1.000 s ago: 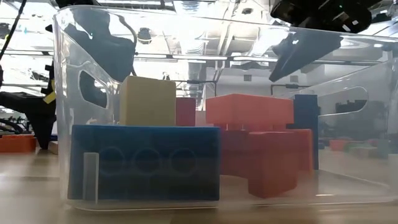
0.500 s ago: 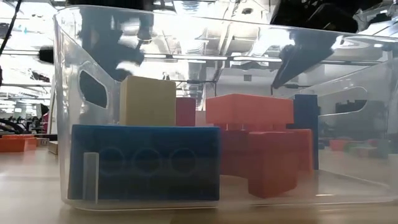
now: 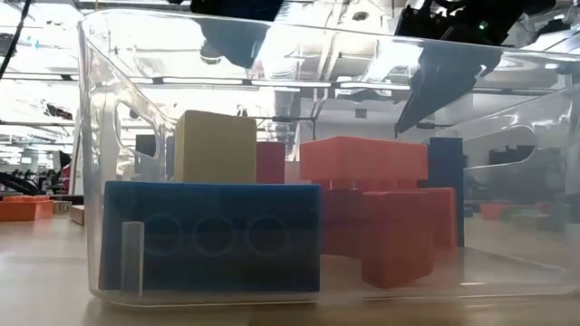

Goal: Sort blocks by size
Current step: Put the large blue game piece into the transparent bin

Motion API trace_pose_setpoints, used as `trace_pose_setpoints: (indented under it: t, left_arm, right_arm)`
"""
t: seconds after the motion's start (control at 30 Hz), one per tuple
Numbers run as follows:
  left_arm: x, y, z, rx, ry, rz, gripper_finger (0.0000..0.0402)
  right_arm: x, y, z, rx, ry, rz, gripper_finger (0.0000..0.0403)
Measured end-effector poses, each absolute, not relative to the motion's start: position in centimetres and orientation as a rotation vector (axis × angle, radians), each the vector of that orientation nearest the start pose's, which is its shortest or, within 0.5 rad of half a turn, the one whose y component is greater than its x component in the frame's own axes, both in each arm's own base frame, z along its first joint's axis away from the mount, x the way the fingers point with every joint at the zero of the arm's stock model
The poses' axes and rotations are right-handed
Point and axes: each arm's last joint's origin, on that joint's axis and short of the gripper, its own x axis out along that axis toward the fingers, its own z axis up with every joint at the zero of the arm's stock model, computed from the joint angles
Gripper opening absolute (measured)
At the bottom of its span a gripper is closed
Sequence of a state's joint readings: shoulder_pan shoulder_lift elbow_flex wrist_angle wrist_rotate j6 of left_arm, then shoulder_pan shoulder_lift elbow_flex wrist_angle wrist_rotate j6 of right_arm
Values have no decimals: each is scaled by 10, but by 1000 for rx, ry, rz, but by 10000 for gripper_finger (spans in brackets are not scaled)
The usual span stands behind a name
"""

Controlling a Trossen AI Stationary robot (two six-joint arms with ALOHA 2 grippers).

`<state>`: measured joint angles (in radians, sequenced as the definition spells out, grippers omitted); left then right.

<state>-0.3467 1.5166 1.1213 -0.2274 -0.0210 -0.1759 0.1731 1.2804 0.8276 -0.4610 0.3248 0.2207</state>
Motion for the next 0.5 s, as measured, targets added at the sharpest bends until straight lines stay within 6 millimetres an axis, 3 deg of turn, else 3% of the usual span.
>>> trace_pose_setpoints:
  t: [0.23, 0.5]
  left_arm:
    - [330, -137, 241, -153, 697, -426, 155]
    - [331, -134, 238, -207, 737, -465, 203]
  right_arm:
    - [248, 30, 229, -18, 855, -246, 239]
    - [249, 30, 229, -19, 852, -247, 239]
